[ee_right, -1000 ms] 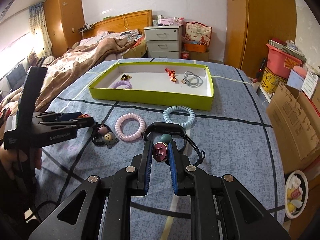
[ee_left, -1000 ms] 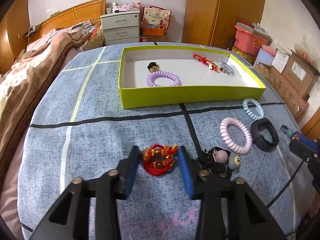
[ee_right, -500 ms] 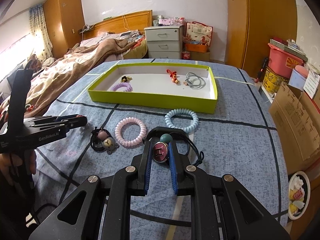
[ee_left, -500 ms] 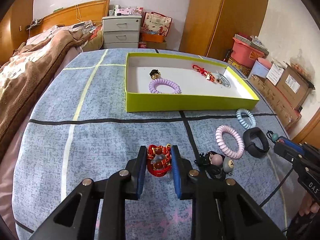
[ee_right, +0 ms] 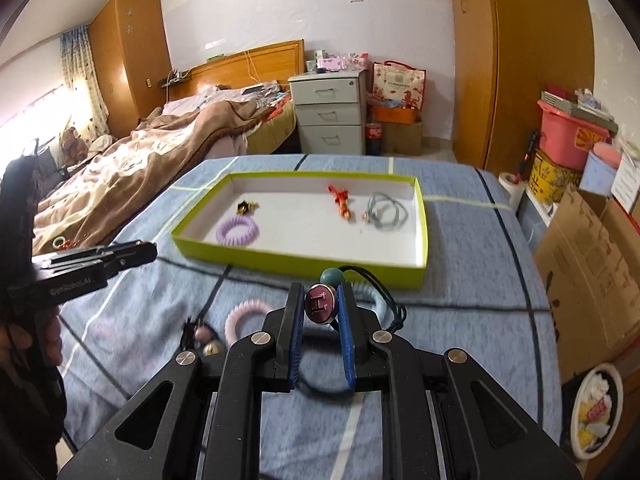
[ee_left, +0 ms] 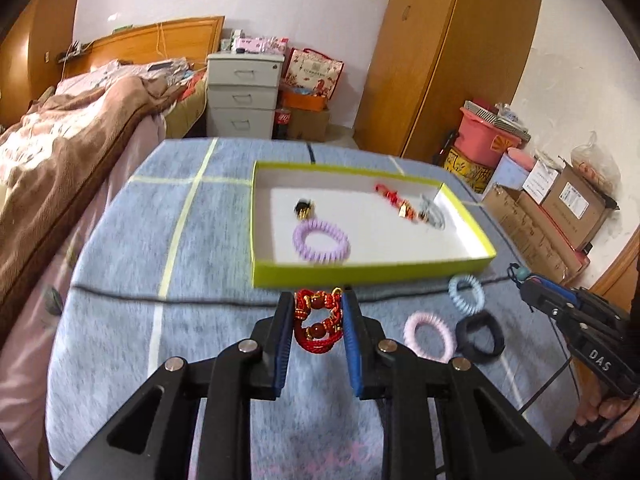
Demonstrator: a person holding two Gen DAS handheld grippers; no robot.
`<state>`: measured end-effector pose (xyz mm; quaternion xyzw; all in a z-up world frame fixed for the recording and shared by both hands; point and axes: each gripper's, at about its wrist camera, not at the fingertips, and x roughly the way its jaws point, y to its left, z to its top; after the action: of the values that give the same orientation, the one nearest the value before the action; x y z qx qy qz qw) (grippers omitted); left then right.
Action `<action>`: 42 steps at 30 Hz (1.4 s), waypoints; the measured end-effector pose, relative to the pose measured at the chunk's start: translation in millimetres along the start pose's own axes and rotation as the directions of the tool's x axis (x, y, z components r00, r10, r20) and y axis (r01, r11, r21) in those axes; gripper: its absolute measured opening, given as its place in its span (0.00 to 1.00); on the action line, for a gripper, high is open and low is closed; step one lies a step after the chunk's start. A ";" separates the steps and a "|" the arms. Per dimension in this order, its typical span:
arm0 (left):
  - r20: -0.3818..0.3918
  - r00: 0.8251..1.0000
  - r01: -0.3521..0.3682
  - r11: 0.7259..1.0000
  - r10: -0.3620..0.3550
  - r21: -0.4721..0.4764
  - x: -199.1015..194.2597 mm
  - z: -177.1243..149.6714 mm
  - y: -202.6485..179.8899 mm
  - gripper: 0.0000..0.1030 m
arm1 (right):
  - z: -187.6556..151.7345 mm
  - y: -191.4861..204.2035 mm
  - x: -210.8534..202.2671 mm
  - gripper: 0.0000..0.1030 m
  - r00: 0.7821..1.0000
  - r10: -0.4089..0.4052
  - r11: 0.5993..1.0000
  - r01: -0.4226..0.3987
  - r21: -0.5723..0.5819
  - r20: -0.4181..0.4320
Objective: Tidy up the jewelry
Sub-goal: 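Carry hair tie into box with right gripper while left carries red charm in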
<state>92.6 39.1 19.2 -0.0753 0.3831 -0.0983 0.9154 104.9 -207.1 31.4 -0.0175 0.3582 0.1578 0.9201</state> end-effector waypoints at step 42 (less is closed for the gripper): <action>-0.192 0.981 0.050 0.997 -0.038 0.058 146.6 70.3 -44.0 0.24 | 40.1 -47.7 118.3 0.17 0.980 0.000 1.000 -0.005 -0.025 -0.200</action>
<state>238.3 -34.0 -23.3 -0.0451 0.4641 -0.1375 0.8739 227.6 -213.7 -21.3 -0.0443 0.4467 0.1610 0.8790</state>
